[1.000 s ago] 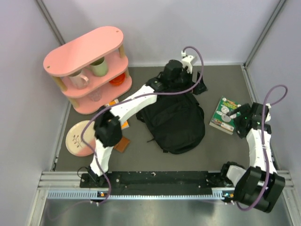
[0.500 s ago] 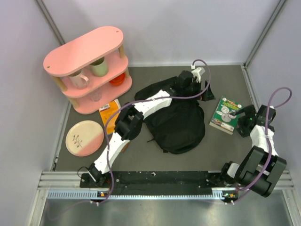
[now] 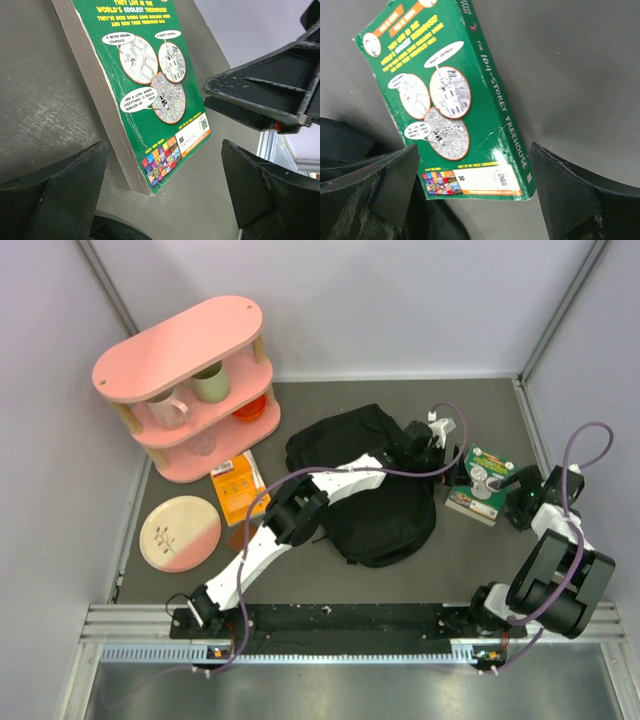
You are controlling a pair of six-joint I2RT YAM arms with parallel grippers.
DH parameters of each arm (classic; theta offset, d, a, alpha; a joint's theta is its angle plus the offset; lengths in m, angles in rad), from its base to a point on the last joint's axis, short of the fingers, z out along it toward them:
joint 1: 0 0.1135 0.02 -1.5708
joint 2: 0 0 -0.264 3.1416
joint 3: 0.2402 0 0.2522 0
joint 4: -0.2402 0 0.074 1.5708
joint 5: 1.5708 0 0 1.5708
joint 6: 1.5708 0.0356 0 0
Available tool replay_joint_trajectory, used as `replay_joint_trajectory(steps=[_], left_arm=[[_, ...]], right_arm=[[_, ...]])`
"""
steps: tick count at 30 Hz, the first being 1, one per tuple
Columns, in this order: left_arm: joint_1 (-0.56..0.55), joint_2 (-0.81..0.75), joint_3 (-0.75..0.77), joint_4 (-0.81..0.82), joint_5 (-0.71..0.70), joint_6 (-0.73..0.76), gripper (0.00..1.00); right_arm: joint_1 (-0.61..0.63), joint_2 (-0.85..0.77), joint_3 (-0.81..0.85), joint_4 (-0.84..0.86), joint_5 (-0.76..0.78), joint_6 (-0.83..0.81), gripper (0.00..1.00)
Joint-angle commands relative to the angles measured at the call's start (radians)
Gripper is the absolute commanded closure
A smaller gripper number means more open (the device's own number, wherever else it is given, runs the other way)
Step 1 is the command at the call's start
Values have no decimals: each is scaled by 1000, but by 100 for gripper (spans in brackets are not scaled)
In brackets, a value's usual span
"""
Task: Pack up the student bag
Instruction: Pick up the book from the center of the board.
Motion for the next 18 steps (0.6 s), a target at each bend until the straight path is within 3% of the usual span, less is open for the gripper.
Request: replay_joint_trajectory(steps=[1,9,18], left_arm=[[-1,15,33,29,5,-45,2],[-13,42,30,18,12,-78,3],[-29,111,86,35,80,-140,5]], right_arm=[[-17,64,23,96,2,-47,10],[-17,208,28,163,-88,-50,11],[-17,230,-10,258,-251,-35,19]])
